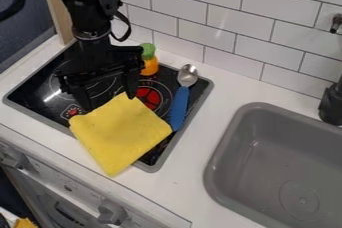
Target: Put the blue spoon on top of the left burner and yellow cloth
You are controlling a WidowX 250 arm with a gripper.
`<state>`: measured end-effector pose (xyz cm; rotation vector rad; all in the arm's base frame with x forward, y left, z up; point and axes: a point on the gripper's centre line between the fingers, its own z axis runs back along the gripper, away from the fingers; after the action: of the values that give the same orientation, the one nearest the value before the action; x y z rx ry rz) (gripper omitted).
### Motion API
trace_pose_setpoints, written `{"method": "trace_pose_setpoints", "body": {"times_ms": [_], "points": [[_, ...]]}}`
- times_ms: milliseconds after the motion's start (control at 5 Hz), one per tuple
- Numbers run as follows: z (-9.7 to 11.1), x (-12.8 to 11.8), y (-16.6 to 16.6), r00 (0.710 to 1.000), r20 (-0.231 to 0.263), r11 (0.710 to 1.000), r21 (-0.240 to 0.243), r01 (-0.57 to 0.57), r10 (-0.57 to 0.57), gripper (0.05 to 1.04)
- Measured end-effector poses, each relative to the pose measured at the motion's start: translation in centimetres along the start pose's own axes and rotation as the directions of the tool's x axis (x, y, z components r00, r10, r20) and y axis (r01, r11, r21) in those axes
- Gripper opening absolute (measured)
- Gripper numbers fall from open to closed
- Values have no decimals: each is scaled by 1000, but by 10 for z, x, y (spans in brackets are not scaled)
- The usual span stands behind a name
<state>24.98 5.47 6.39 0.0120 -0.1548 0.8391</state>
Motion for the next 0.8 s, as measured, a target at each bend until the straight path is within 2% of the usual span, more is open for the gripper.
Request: {"method": "trace_pose_setpoints", "body": {"times_ms": [200,400,800], "points": [[-5,-2,1,1000,-20,1000,11,-1,1,999],[-5,-6,-9,999,-40,999,0,32,-32,999],[-9,-2,-46,991,-53,992,-21,125,-126,999]]}}
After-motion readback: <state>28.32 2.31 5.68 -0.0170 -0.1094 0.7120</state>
